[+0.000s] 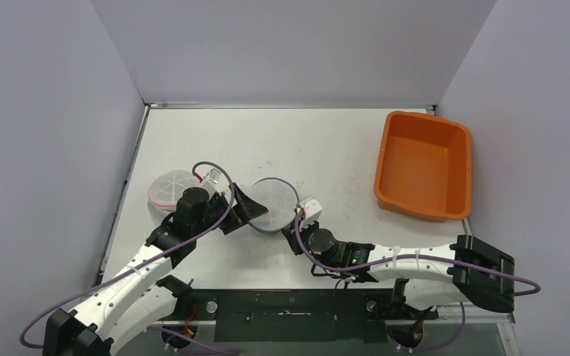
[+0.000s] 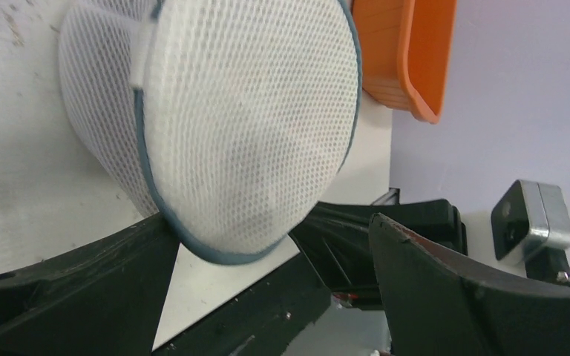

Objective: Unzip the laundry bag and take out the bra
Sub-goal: Unzip the laundry bag at the center of the board.

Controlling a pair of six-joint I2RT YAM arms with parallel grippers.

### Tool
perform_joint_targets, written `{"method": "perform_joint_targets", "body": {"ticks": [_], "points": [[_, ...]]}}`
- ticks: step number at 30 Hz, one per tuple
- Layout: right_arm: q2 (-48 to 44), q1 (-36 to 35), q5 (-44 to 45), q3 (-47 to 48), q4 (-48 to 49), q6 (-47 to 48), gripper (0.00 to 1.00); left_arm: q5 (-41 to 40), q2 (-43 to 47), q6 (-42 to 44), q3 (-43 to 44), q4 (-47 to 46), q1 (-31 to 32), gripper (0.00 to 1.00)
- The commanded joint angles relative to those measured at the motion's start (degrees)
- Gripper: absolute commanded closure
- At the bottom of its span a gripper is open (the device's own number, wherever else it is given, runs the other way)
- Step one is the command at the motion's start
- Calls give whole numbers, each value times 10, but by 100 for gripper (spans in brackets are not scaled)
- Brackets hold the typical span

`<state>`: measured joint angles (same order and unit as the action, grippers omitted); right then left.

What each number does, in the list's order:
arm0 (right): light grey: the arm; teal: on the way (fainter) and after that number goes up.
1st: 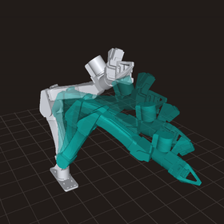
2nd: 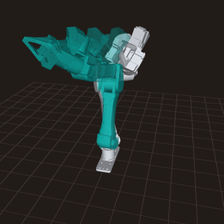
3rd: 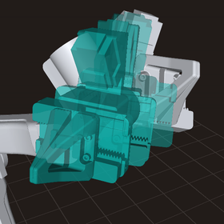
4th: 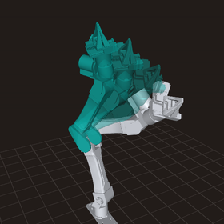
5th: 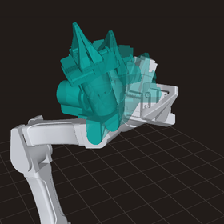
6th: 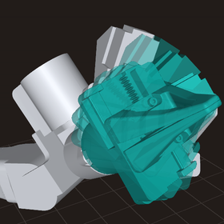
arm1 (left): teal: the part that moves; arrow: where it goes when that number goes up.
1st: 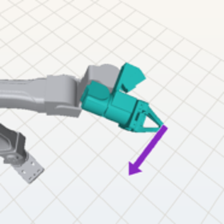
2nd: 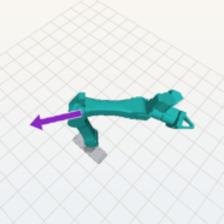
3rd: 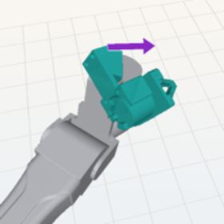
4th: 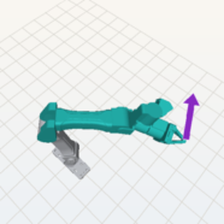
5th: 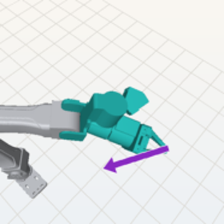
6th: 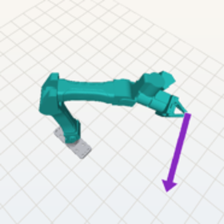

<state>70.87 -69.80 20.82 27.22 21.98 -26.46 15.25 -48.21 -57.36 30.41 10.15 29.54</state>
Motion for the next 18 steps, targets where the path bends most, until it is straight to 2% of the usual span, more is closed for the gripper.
{"method": "perform_joint_targets", "body": {"ticks": [1,10,18], "points": [[17,-3,-18,30,66,12,95,-6,31,-77,-32,-30,31,3],[47,-2,-50,70,72,34,95,-51,15,-137,-30,-51,98,3],[29,-3,-56,65,70,21,95,-71,15,-192,-64,-104,107,8]]}}
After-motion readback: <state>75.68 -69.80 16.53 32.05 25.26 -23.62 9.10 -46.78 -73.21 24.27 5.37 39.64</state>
